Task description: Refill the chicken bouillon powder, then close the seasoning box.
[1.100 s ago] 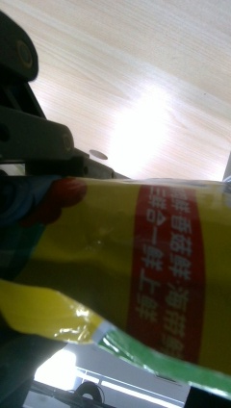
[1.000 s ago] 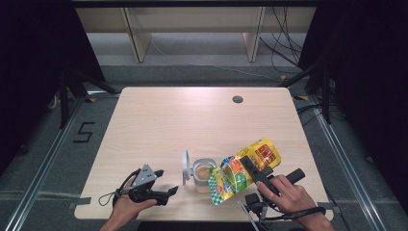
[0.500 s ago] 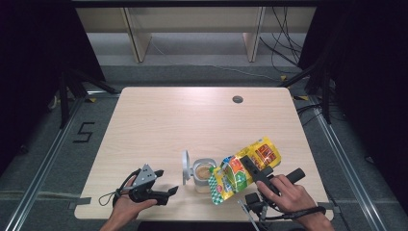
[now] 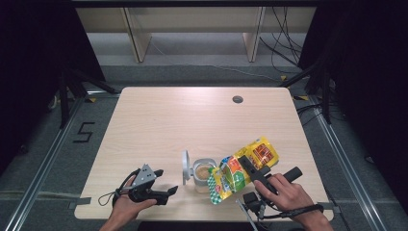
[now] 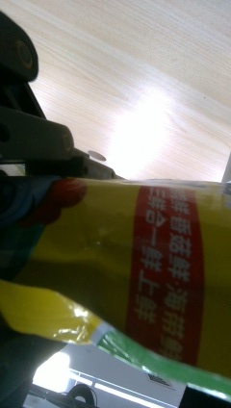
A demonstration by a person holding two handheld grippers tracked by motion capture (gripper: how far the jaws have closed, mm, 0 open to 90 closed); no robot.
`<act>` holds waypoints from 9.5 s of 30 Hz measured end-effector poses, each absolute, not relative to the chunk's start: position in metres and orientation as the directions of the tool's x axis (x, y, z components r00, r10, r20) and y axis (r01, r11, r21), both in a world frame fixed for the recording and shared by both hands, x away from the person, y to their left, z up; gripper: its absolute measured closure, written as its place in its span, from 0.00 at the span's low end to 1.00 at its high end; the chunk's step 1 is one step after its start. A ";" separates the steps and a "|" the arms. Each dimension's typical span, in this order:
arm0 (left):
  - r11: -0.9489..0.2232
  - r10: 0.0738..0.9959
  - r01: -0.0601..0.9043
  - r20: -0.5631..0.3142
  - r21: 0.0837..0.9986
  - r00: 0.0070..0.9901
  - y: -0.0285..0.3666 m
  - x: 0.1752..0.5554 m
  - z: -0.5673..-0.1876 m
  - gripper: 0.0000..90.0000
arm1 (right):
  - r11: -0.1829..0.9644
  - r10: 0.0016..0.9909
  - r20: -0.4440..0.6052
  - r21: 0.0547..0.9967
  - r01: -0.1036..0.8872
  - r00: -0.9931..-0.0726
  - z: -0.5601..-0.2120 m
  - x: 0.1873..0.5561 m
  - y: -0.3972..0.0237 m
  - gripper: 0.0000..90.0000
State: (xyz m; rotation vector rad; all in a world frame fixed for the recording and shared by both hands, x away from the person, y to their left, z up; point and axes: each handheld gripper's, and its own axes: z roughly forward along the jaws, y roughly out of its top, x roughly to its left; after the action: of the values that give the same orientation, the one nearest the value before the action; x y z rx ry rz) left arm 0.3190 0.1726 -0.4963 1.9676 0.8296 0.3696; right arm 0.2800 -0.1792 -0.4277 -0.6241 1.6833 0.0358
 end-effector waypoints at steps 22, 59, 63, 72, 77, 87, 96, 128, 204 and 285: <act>-0.333 0.685 0.401 -0.074 0.853 0.725 0.173 0.319 -0.496 0.21 | 0.875 -0.317 -0.940 -0.240 -0.420 -0.124 -0.433 0.284 -0.182 0.64; -0.334 0.685 0.402 -0.073 0.853 0.725 0.173 0.319 -0.496 0.21 | 0.871 -0.328 -0.938 -0.255 -0.420 -0.111 -0.429 0.283 -0.184 0.64; -0.333 0.685 0.401 -0.073 0.853 0.725 0.173 0.319 -0.496 0.21 | 0.893 -0.262 -0.953 -0.179 -0.412 -0.152 -0.431 0.283 -0.186 0.64; -0.326 0.688 0.412 -0.085 0.851 0.721 0.172 0.318 -0.497 0.21 | 0.907 -0.107 -0.963 0.007 -0.420 -0.249 -0.439 0.285 -0.194 0.65; -0.323 0.691 0.416 -0.088 0.850 0.717 0.173 0.319 -0.497 0.21 | 0.900 -0.064 -0.959 0.063 -0.432 -0.275 -0.440 0.293 -0.201 0.66; -0.334 0.685 0.401 -0.072 0.853 0.725 0.173 0.319 -0.496 0.21 | 0.882 0.111 -0.904 0.281 -0.378 -0.414 -0.453 0.295 -0.213 0.67; -0.336 0.685 0.400 -0.071 0.853 0.725 0.173 0.319 -0.496 0.21 | 0.861 0.176 -0.870 0.363 -0.356 -0.461 -0.456 0.299 -0.218 0.69; -0.330 0.688 0.415 -0.085 0.848 0.721 0.172 0.318 -0.497 0.21 | 0.676 0.474 -0.651 0.700 -0.229 -0.593 -0.459 0.351 -0.246 0.74; -0.328 0.682 0.386 -0.066 0.862 0.728 0.174 0.318 -0.493 0.21 | 0.229 0.878 -0.077 0.934 0.272 -0.473 -0.471 0.335 -0.311 0.40; -0.350 0.585 0.257 -0.004 0.901 0.811 0.161 0.318 -0.455 0.99 | 0.408 0.806 -0.090 0.801 0.438 -0.585 -0.487 0.284 -0.283 0.33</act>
State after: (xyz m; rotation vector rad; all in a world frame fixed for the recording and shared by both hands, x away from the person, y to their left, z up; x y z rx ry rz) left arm 0.3179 0.1611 -0.4546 1.9425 0.6305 0.3900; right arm 0.2844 -0.2833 -0.4874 1.0590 2.1997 1.0464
